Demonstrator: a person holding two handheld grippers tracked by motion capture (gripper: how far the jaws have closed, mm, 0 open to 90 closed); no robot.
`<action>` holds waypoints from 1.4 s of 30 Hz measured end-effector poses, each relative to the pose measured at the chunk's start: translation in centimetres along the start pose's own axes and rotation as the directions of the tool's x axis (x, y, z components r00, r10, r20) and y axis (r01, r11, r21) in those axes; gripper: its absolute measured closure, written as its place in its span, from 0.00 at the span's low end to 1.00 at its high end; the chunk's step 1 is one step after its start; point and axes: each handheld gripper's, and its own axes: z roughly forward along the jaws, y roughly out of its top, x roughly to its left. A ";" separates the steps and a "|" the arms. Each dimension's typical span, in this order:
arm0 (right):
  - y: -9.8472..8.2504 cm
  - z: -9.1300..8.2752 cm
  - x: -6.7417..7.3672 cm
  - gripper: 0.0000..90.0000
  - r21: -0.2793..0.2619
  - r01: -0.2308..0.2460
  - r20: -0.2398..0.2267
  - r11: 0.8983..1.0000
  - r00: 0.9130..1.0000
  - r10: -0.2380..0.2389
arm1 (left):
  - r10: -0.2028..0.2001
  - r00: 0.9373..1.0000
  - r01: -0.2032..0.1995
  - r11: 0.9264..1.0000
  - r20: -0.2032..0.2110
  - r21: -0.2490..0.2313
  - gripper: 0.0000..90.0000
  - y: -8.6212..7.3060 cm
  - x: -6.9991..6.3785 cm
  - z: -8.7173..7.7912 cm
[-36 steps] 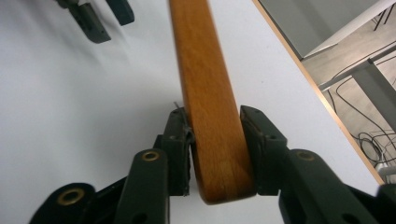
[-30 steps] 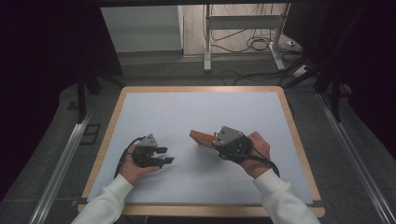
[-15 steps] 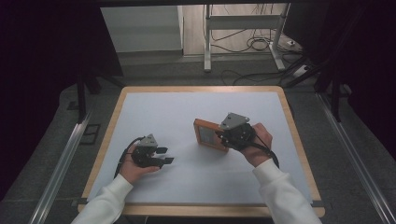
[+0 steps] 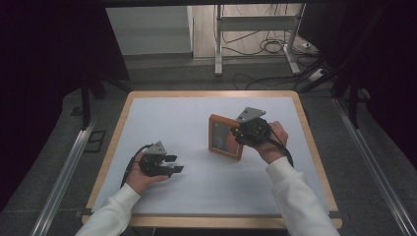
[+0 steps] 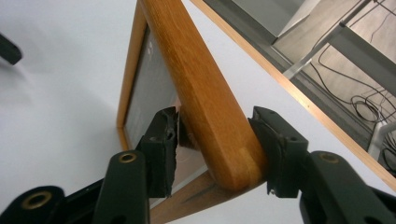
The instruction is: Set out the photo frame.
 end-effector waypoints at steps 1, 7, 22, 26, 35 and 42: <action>0.0 0.2 -0.2 0.55 0.002 -0.003 0.003 1.000 1.000 0.003 | 0.000 1.000 0.000 1.000 0.000 -0.001 0.49 0.0 0.0 0.0; 0.0 1.4 -1.1 0.48 0.011 -0.033 0.022 0.999 0.999 0.033 | -0.001 1.000 0.001 1.000 -0.003 -0.007 0.48 0.1 -0.1 -0.1; -1.3 3.7 -2.5 0.32 0.017 -0.144 0.072 0.989 0.987 0.142 | -0.006 1.000 0.006 1.000 -0.010 -0.022 0.45 0.2 -0.1 -0.2; -1.6 3.6 -2.5 0.26 -0.001 -0.182 0.083 0.983 0.980 0.181 | -0.010 1.000 0.010 0.999 -0.013 -0.032 0.45 0.2 -0.1 -0.4; -3.8 0.0 -2.0 0.23 -0.112 -0.273 0.076 0.955 0.956 0.283 | -0.009 1.000 0.009 1.000 -0.010 -0.029 0.44 0.2 -0.2 -0.2; -6.4 -1.9 -0.6 0.25 -0.142 -0.319 0.021 0.937 0.945 0.325 | -0.010 1.000 0.010 1.000 -0.010 -0.021 0.44 0.2 -0.3 -0.2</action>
